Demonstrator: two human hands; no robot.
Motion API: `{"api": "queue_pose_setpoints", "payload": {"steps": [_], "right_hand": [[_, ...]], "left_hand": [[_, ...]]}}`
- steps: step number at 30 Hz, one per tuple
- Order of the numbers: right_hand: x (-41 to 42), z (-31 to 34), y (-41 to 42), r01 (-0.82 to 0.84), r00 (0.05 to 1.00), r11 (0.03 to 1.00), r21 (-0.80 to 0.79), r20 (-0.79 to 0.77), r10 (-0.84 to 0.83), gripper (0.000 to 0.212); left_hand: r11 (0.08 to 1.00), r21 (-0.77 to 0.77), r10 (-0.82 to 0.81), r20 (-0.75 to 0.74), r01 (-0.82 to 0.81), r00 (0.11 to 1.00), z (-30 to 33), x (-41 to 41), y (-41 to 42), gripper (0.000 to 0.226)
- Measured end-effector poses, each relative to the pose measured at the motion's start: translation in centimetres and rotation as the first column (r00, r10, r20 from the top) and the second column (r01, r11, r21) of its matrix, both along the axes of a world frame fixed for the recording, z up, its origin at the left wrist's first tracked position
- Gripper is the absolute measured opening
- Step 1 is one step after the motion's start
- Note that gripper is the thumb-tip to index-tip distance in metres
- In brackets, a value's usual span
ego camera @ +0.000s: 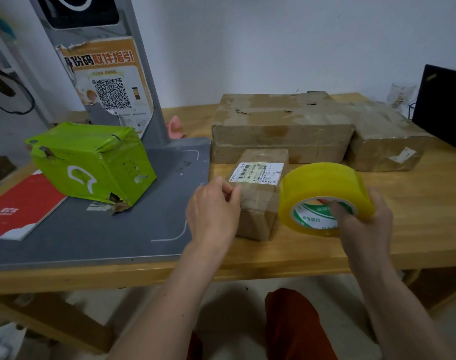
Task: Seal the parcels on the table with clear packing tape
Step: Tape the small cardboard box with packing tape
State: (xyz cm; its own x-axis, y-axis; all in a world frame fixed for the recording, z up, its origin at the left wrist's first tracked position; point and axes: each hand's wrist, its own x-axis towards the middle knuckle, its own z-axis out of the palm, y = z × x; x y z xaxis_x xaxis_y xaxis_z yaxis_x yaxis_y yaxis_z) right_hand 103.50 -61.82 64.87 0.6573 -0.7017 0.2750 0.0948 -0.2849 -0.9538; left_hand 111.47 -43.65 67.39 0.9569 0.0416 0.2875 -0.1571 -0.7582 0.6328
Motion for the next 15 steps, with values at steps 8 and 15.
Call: {"api": "queue_pose_setpoints", "payload": {"steps": [8,15], "right_hand": [[0.0,-0.7,-0.2,-0.009,1.0,0.999,0.036,0.006,0.009,0.014],[-0.1,-0.9,-0.2,0.01,1.0,0.997,0.074,0.006,-0.011,0.029]], "left_hand": [[0.993,0.117,-0.023,0.133,0.007,0.991,-0.6,-0.6,-0.1,0.024],[0.998,0.033,-0.047,0.1,0.044,0.994,-1.2,-0.2,-0.4,0.023]]}}
